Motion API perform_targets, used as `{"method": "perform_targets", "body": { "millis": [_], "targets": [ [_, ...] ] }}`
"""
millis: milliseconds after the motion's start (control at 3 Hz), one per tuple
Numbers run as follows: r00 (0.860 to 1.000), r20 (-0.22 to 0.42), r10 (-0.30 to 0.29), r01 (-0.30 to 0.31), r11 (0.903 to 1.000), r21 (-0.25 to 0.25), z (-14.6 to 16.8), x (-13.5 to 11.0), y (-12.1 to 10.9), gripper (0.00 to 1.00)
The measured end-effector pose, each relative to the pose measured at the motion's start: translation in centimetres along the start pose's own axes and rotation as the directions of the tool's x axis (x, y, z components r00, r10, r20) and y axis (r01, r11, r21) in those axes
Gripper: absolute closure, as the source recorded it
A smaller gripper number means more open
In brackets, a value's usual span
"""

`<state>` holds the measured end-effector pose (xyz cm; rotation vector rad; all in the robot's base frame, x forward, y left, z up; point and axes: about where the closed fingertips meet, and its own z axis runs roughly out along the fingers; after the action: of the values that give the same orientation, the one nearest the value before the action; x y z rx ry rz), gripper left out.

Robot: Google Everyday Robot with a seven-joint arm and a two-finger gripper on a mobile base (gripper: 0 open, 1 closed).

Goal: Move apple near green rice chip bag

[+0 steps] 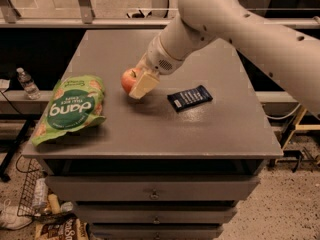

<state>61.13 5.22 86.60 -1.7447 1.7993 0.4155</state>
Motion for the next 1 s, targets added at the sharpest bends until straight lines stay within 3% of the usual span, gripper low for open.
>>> {"method": "perform_targets", "body": {
  "millis": [333, 1000],
  "targets": [
    [0.997, -0.055, -0.051, 0.05, 0.9984, -0.027, 1.6, -0.3, 1.3, 1.0],
    [0.991, -0.092, -0.093, 0.088, 0.9943, -0.06, 2.8, -0.6, 3.2, 1.0]
  ]
}}
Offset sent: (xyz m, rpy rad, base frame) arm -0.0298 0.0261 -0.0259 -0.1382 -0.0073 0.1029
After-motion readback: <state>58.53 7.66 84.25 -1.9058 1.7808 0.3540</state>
